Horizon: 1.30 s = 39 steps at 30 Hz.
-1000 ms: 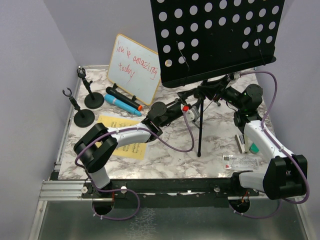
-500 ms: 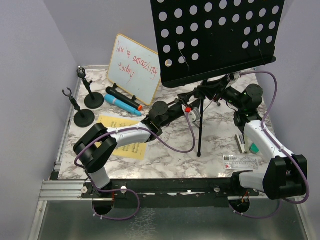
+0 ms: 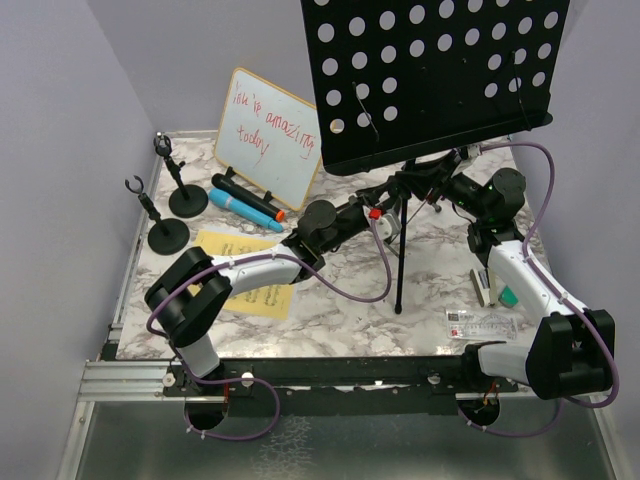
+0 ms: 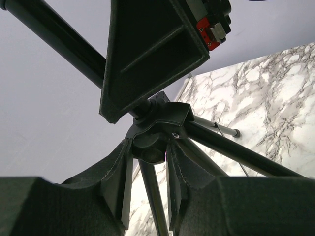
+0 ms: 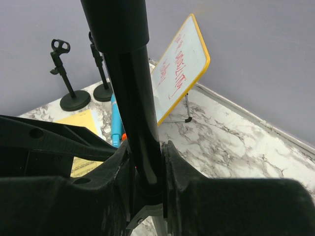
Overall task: Pack up the instrument practice props
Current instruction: Unscrew the knob on the music stand.
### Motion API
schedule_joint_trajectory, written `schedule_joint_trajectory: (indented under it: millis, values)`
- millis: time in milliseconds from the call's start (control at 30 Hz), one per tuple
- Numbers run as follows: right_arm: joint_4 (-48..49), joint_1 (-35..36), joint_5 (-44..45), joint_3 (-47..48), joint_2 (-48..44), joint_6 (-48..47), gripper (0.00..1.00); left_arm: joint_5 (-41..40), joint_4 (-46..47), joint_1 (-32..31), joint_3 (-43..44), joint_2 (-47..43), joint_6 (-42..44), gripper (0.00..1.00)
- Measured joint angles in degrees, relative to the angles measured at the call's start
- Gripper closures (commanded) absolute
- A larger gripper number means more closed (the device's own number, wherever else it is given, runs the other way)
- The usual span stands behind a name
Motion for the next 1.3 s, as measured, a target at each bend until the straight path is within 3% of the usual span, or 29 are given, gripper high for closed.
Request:
schedule_joint_trajectory:
  millis: [300,633,667,733,833,933,1300]
  values:
    - [0.0,0.0,0.0,-0.2,-0.1,-0.6,0.99,-1.3,-0.3,0.3,0.0,-0.6,-13.0,1.0]
    - [-0.3,0.1,0.1,-0.5,-0.5,-2.1,0.99,-3.7,-3.0,1.6,0.0,-1.5,-50.1,1.0]
    - [-0.3,0.1,0.1,-0.5,-0.5,-2.1,0.99,-3.8,-3.2,1.7,0.0,-1.5,-53.2,0.99]
    - [-0.3,0.1,0.2,-0.7,-0.8,-2.3,0.99,-3.9,-3.5,1.8,0.0,-1.5,-56.2,0.79]
    - [-0.5,0.1,0.3,-0.9,-1.2,-2.5,0.99,-4.7,-3.9,1.4,-0.2,-1.8,-55.2,0.61]
    - [-0.9,0.1,0.3,-1.1,-1.6,-2.7,0.99,-5.2,-3.8,0.9,-1.6,-3.0,-49.9,0.53]
    - [-1.0,0.1,0.4,-1.2,-1.7,-3.0,0.99,-4.5,-2.6,-1.6,-3.5,-5.8,-17.9,0.42]
